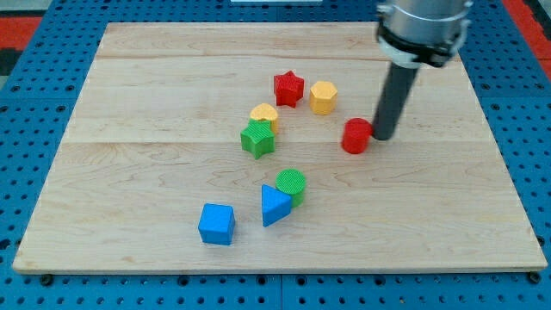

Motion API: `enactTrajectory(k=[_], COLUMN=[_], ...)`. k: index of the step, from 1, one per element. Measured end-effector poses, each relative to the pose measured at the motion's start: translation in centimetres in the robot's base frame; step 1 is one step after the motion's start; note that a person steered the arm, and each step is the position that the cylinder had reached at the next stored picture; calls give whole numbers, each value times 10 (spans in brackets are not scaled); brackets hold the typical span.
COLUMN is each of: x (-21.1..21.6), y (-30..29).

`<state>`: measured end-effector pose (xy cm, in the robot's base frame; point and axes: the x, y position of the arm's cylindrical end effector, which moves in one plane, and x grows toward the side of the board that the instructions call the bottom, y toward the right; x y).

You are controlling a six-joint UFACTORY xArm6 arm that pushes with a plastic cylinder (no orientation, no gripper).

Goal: Push the blue triangle to the diagonal top right of the blue cube

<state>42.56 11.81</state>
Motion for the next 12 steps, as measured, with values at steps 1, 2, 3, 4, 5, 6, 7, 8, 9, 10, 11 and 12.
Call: enactTrajectory(k=[1, 2, 3, 4, 5, 6, 7, 8, 9, 10, 11, 12], x=[-12, -13, -13, 6, 23, 46, 72, 98, 110, 110, 110, 118], y=[-65, -93, -27, 30, 31, 16, -6, -51, -130, -197, -147, -78])
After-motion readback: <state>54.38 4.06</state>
